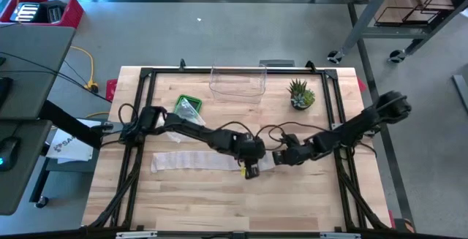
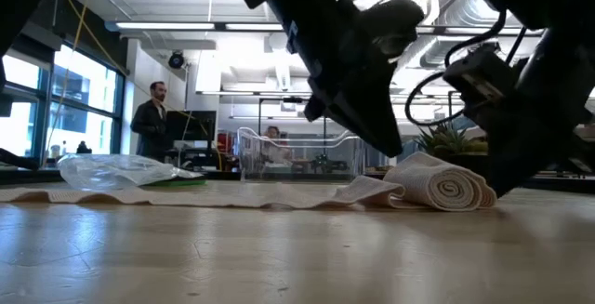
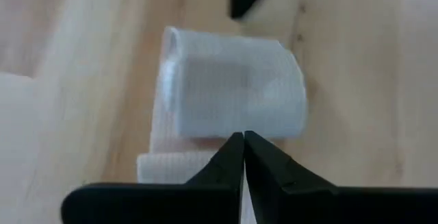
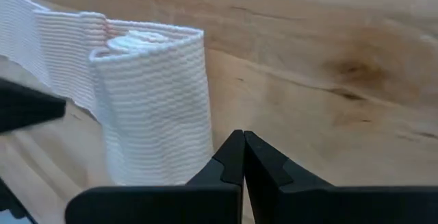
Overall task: Roll bandage
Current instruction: Roll the bandage
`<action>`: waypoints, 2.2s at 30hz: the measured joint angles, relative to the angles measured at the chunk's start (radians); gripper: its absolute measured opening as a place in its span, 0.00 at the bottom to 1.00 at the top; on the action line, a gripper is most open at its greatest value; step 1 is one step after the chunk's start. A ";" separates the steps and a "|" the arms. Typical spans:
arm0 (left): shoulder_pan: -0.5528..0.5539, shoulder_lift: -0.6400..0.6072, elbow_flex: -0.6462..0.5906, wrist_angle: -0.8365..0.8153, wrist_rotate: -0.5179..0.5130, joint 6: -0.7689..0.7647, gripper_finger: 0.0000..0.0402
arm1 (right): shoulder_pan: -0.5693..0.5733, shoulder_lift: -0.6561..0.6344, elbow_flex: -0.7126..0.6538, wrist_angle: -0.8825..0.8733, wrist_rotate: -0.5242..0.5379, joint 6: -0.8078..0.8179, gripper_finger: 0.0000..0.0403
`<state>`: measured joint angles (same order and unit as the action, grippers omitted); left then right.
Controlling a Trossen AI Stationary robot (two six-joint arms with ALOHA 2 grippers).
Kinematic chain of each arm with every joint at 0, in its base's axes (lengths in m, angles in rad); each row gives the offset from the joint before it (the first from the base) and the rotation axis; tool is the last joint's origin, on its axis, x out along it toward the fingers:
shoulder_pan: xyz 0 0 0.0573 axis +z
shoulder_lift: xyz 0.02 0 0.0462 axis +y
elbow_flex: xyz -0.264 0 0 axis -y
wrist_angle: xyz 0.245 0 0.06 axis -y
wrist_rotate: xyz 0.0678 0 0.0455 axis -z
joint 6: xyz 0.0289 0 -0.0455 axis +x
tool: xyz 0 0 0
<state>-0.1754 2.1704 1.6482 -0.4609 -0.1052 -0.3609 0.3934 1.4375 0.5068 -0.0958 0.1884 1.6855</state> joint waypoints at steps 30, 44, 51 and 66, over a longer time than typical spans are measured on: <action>-0.019 -0.271 -0.395 -0.171 -0.052 -0.168 0.00 | 0.017 0.037 0.060 0.243 0.104 -0.057 0.00; -0.084 -0.353 -0.560 -0.064 -0.024 -0.263 0.00 | -0.114 0.222 0.241 0.140 -0.071 -0.207 0.00; -0.100 -0.356 -0.574 -0.049 -0.005 -0.259 0.00 | -0.114 0.276 0.294 0.070 -0.120 -0.211 0.00; -0.114 -0.359 -0.595 -0.233 0.007 -0.235 0.00 | -0.114 0.257 0.297 0.029 -0.098 -0.205 0.00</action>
<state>-0.2891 1.8111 1.0534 -0.6937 -0.0982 -0.5963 0.2790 1.6941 0.8040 -0.0667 0.0905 1.4809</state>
